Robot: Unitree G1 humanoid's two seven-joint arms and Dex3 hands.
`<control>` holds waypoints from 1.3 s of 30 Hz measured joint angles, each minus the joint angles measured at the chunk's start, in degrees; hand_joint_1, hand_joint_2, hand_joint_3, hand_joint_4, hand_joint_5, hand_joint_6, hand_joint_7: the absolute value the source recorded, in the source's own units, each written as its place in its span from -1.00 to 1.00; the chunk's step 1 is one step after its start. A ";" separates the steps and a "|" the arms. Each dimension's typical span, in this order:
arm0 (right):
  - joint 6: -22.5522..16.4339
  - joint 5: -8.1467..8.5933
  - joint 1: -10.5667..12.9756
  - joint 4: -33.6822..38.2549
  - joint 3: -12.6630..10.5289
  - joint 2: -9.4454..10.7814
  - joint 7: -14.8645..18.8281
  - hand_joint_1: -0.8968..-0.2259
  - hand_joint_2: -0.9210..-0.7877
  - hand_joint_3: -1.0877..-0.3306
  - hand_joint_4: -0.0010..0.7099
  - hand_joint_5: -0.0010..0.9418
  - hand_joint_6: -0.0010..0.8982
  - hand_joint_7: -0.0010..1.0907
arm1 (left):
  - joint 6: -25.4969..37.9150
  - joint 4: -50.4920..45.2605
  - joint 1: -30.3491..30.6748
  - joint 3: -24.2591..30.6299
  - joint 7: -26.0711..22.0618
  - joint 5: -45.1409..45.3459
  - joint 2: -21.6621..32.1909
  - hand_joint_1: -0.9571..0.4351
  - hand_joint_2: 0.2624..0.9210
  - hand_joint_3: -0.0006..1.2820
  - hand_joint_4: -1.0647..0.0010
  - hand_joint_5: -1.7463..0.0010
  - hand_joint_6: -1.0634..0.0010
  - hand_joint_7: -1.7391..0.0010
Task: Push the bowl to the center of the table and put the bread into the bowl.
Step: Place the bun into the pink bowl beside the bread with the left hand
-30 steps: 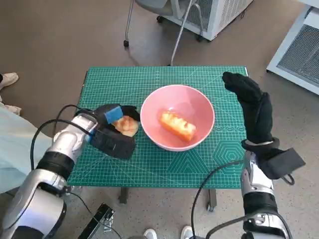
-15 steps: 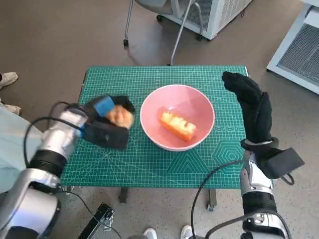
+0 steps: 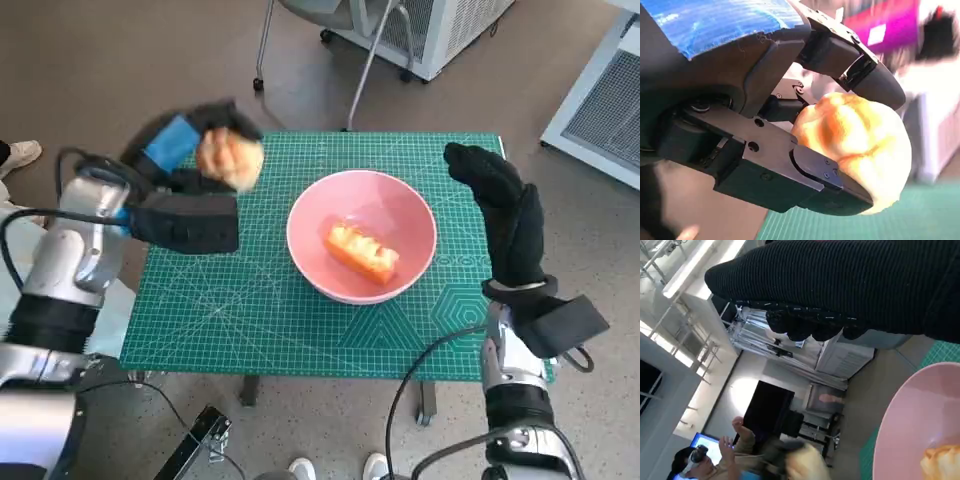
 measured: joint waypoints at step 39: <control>1.12 -1.88 1.56 -6.32 0.07 -0.40 -3.82 0.01 -1.00 -0.13 0.13 -0.97 -0.88 0.38 | -1.16 -5.01 -0.49 -7.75 -22.80 -0.48 -10.25 0.33 0.73 -0.97 0.61 0.98 0.44 0.93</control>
